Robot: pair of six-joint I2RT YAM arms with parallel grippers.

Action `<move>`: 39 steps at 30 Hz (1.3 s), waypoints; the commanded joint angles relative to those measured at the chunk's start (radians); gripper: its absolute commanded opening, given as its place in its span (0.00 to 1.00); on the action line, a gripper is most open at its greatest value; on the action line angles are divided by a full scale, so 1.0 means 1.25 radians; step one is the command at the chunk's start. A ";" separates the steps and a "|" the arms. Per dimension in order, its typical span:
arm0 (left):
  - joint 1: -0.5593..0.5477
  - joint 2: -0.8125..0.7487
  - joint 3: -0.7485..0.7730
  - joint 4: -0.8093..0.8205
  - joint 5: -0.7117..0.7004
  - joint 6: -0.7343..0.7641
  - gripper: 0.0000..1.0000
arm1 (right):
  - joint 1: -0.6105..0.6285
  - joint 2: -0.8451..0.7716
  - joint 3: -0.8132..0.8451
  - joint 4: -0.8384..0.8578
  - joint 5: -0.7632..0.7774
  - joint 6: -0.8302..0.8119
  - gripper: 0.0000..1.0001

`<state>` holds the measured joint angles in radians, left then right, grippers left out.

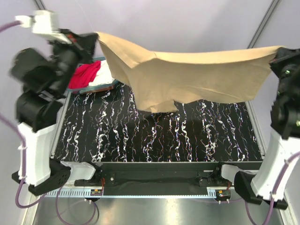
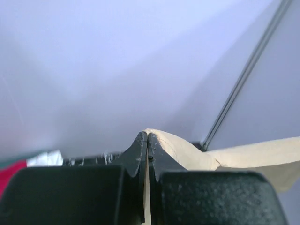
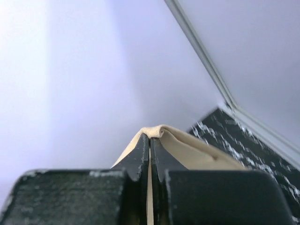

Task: Fold and stack the t-shirts
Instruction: Flatten the tshirt out

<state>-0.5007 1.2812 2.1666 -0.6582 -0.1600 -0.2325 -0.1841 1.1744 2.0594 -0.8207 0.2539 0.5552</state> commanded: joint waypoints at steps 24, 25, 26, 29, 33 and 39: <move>0.014 0.001 -0.247 0.256 0.049 0.150 0.00 | 0.000 -0.152 -0.403 0.154 0.023 -0.050 0.00; 0.015 0.014 -0.319 0.314 0.041 0.158 0.00 | 0.000 -0.143 -0.493 0.185 0.019 -0.056 0.00; 0.023 0.027 -0.362 0.351 0.031 0.168 0.00 | 0.000 -0.131 -0.534 0.216 0.021 -0.053 0.00; 0.047 0.127 -0.472 0.465 -0.006 0.160 0.00 | 0.000 -0.054 -0.677 0.405 0.029 -0.080 0.00; 0.066 0.338 -0.471 0.563 -0.077 0.142 0.00 | -0.007 0.180 -0.726 0.590 0.029 -0.113 0.00; 0.081 0.633 -0.283 0.564 -0.078 0.110 0.00 | -0.031 0.508 -0.597 0.722 -0.024 -0.197 0.00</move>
<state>-0.4068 2.0109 1.6573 -0.0887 -0.2066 -0.0719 -0.1986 1.7008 1.2072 -0.1081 0.2420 0.3866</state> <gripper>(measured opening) 0.012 0.018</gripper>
